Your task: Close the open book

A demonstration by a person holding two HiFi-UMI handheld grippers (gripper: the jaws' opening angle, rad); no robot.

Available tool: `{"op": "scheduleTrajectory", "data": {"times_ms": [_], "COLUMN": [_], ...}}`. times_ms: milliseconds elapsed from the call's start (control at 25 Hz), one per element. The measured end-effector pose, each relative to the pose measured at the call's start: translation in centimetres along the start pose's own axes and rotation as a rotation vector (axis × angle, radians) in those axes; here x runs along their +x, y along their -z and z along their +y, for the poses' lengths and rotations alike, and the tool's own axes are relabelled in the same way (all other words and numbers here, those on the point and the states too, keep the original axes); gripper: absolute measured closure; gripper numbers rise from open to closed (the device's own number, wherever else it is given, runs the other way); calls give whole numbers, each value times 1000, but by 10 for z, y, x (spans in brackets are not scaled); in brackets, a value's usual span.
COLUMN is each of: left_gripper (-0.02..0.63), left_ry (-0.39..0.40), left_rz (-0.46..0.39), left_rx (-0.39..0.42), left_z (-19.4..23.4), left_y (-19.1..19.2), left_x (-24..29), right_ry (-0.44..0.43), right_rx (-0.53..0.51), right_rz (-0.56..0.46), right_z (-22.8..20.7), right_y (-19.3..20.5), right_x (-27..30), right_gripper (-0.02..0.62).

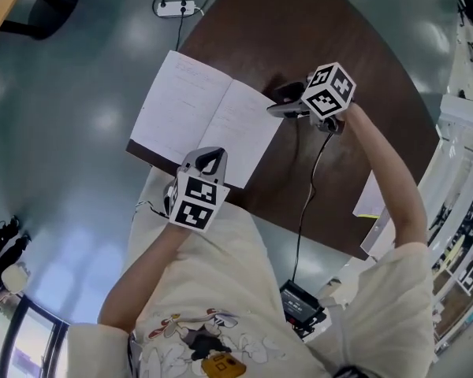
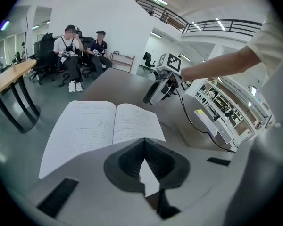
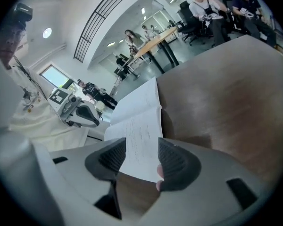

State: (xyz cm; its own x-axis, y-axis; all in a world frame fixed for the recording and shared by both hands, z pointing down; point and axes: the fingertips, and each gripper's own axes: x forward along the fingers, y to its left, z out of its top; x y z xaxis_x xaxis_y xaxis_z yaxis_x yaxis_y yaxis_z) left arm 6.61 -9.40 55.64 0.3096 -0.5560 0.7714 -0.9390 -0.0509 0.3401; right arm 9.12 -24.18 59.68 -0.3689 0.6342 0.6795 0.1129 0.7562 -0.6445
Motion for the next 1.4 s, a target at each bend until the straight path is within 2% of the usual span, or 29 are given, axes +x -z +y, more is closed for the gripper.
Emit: {"op": "scheduleTrajectory", "data": {"times_ms": [80, 480, 760, 960, 1080, 1400], "left_gripper": [600, 600, 600, 600, 600, 600], "left_ry": [-10, -45, -65, -63, -65, -72], "left_rz": [0, -2, -11, 1, -1, -14], "left_rx": [-16, -84, -114, -118, -114, -89], "left_z": [1, 6, 14, 12, 11, 12], "left_y": [1, 7, 12, 17, 18, 15], "left_x": [3, 7, 4, 5, 4, -3], "right_ry": [-42, -137, -241, -265, -243, -293], "right_rx": [-16, -105, -68, -45, -41, -9], "right_rz": [53, 250, 348, 381, 379, 322], "right_z": [-5, -22, -17, -21, -27, -4], "right_y": [2, 17, 30, 35, 36, 15], "right_x": [5, 29, 38, 36, 35, 14], "right_gripper": [383, 382, 383, 406, 530, 558]}}
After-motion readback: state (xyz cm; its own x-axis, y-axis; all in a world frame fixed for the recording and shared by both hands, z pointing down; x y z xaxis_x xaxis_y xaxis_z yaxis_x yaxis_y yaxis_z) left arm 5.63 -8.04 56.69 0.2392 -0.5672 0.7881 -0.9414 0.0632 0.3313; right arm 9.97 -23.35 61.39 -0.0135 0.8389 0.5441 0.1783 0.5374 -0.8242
